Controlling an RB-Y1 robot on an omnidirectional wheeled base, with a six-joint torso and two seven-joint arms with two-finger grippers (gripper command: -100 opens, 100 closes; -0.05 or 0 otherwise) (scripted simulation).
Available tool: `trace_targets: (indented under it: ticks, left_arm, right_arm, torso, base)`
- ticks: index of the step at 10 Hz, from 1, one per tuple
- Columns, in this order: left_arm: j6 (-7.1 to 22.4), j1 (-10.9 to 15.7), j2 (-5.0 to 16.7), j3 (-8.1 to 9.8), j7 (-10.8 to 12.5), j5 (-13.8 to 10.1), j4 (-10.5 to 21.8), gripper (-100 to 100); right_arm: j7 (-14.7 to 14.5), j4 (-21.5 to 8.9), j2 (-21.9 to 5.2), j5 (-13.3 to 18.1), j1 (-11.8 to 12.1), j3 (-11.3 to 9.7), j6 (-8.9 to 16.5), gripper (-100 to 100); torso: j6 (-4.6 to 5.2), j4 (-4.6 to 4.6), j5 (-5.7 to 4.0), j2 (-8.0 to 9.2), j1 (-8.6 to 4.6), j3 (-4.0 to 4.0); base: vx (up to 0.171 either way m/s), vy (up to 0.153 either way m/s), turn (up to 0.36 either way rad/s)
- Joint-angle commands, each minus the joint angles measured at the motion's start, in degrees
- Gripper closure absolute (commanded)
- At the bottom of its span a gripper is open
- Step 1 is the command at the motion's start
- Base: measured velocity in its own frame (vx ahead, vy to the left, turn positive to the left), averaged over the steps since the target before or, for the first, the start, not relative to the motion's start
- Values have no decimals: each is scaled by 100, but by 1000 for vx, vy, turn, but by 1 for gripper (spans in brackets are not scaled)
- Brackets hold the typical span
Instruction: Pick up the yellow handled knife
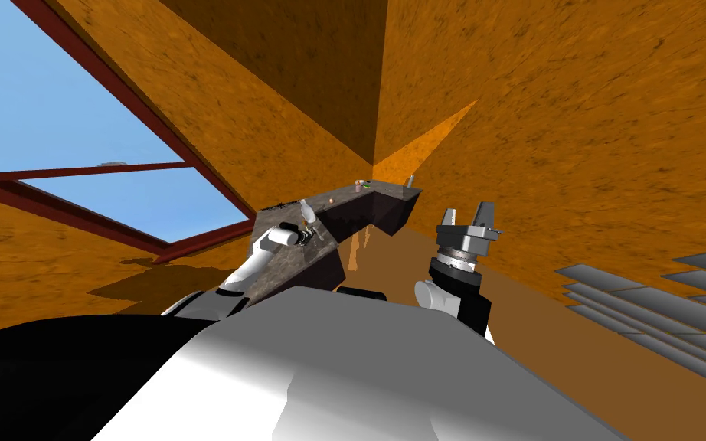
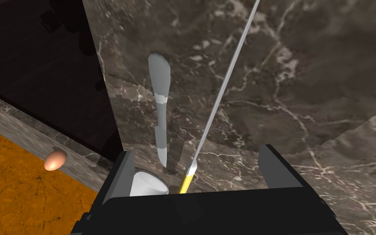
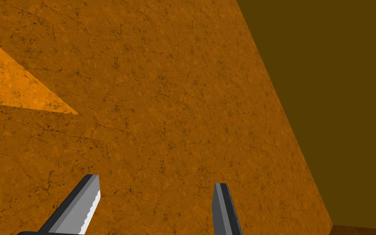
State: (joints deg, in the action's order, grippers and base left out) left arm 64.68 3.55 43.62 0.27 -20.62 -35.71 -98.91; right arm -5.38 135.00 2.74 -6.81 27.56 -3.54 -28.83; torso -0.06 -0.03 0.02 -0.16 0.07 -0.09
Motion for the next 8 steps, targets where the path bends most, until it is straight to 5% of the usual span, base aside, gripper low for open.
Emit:
trace_targets:
  ticks: [1,8]
  left_arm:
    - [182,57,49,-6,-63,-29,104,-100]
    - [1204,346,454,-47,-403,-205,681,-100]
  right_arm:
    - [0,0,0,0,0,0,0,0]
    - [0,0,0,0,0,0,0,0]
  torso:
    - [0,0,0,0,0,0]
    - [-2,0,0,1,-1,0]
  base:
    - [32,9,-74]
    - [40,14,-111]
